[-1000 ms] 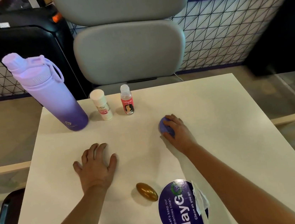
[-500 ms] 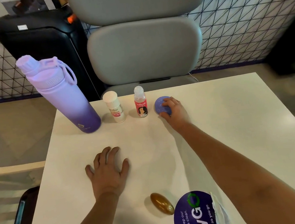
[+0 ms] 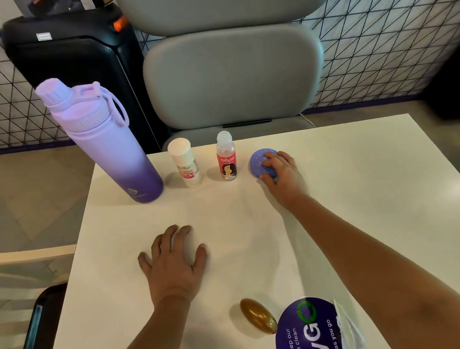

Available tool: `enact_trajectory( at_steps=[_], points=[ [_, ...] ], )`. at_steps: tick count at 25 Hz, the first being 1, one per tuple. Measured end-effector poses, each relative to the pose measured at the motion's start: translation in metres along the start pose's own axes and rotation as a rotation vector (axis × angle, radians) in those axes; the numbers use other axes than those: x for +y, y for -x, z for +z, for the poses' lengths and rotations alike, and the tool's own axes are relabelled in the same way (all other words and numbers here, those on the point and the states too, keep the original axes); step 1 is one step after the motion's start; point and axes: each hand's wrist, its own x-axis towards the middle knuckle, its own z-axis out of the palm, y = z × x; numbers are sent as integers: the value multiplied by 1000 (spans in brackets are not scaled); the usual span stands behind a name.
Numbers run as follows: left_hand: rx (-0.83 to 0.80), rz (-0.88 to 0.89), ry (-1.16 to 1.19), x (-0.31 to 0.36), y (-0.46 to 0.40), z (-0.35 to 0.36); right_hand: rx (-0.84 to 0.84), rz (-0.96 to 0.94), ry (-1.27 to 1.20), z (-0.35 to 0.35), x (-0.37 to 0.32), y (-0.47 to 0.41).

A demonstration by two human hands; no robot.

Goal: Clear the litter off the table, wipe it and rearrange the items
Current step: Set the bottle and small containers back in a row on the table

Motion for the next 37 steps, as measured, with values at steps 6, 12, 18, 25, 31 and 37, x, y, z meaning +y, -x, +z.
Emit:
enact_trajectory(
  at_steps=[6, 12, 18, 25, 31, 37],
  points=[
    [8, 4, -1, 0, -2, 0, 160, -129, -109, -11, -5, 20],
    [-22, -4, 1, 2, -4, -1, 33, -174, -664, -33, -3, 153],
    [8, 18, 20, 2, -3, -4, -296, -331, -310, -19, -16, 233],
    [42, 14, 35, 1, 2, 3, -223, -79, -333, -20, -22, 225],
    [37, 10, 35, -1, 0, 5, 107, 80, -268, -55, 26, 131],
    [33, 24, 19, 0, 3, 3, 117, 169, -215, -65, 53, 36]
  ],
)
